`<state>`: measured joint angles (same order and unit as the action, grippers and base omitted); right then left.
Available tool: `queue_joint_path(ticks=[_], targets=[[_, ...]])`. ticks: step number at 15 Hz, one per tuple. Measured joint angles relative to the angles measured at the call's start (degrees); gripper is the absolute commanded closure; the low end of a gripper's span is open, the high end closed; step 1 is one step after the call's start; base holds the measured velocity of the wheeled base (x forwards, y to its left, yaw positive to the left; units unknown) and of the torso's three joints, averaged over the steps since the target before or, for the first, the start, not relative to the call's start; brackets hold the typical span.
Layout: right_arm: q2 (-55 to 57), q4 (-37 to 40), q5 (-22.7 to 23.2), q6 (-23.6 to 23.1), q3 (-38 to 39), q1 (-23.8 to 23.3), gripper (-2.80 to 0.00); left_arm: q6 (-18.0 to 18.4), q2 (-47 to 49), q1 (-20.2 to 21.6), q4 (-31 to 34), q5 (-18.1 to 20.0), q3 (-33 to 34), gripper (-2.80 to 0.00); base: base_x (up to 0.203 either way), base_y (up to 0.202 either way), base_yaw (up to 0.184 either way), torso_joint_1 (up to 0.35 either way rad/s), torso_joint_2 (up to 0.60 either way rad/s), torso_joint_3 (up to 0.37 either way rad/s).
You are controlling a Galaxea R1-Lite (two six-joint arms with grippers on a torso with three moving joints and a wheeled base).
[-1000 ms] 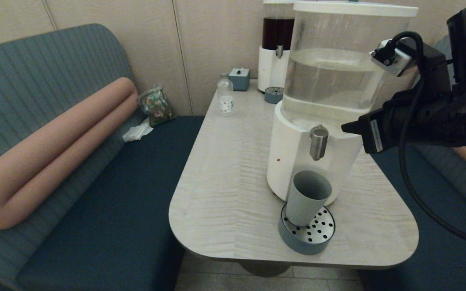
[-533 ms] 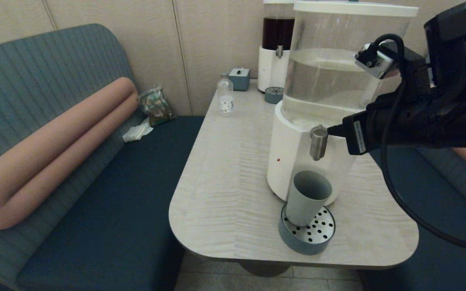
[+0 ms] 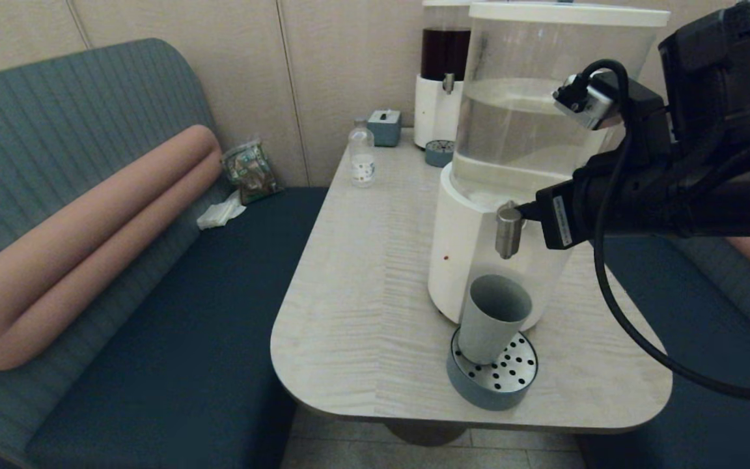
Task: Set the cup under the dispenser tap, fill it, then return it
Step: Turn on the faucet
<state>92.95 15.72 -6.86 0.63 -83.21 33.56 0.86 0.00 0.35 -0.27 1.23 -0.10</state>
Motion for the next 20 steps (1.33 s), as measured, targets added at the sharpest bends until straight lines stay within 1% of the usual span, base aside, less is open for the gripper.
queue_joint_path(ticks=[5, 12, 17, 18, 20], targets=[[0.24, -0.24, 2.7, -0.01, 0.33, 0.01, 0.0, 0.04, 0.0, 0.02, 0.06, 0.0, 0.0, 0.0, 0.0, 0.0, 0.0, 0.0, 0.0, 0.0], [0.17, -0.37, 3.05, -0.34, 0.09, 0.06, 0.0, 0.0, 0.0, -0.02, 0.04, -0.1, 0.0, 0.0, 0.0, 0.0, 0.0, 0.0, 0.0, 0.0], [0.48, -0.55, 4.14, -0.74, 0.04, 0.07, 0.0, 0.02, 0.0, 0.02, 0.02, -0.11, 0.0, 0.0, 0.0, 0.0, 0.0, 0.0, 0.0, 0.0], [0.63, -0.63, 4.16, -1.24, 0.04, 0.09, 0.0, 0.02, 0.0, 0.02, 0.02, -0.09, 0.0, 0.0, 0.0, 0.0, 0.0, 0.0, 0.0, 0.0], [0.97, -0.79, 3.88, -3.78, 0.24, 0.09, 0.0, -0.01, 0.0, 0.02, 0.02, -0.09, 0.0, 0.0, 0.0, 0.0, 0.0, 0.0, 0.0, 0.0]])
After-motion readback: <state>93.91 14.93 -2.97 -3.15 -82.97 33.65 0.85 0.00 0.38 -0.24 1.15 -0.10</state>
